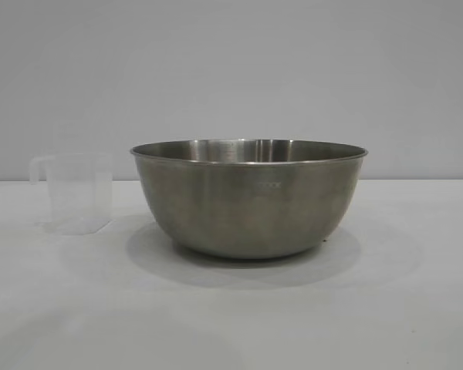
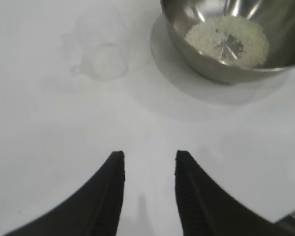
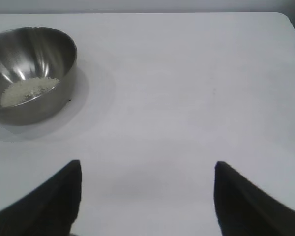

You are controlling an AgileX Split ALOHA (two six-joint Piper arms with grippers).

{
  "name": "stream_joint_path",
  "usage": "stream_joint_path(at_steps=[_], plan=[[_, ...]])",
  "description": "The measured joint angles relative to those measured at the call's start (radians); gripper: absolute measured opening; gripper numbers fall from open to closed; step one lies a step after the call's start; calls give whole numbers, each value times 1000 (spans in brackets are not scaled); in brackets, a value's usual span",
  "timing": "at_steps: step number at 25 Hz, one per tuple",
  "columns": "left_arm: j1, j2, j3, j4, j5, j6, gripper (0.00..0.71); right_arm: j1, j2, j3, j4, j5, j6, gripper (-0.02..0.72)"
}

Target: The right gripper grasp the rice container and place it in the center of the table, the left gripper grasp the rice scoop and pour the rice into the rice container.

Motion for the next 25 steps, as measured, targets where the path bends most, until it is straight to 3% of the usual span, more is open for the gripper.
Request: stream_joint_path(at_steps=[1,7,11,12,17,25], plan=[[0,-27,-2,0,46,3,235,0,0,0,0,0,0,479],[0,-197,-2,7,232,19,501,0,0,0,0,0,0,479],[0,-309,-2,7,347,19,491,0,0,0,0,0,0,479],[0,-339,-4,8,380,19,531,0,0,0,0,0,0,479],[0,-476,-55,14,526,19,516,0,0,0,0,0,0,479],[0,-654,-72,81,641,19,516,0,0,0,0,0,0,479]])
